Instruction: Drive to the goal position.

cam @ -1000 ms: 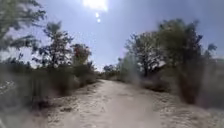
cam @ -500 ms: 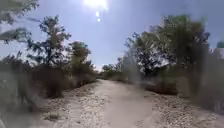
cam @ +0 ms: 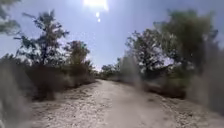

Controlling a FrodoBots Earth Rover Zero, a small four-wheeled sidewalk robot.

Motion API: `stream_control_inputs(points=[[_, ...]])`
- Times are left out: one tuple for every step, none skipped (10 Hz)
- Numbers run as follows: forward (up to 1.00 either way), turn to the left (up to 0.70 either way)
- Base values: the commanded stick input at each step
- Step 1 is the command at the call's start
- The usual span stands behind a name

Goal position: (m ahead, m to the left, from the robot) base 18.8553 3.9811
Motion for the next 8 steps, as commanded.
stream_control_inputs(points=[[0.7,0.0],[0.7,0.0],[0.7,0.0],[0.7,0.0],[0.7,0.0],[0.7,0.0],[0.7,0.0],[0.7,0.0]])
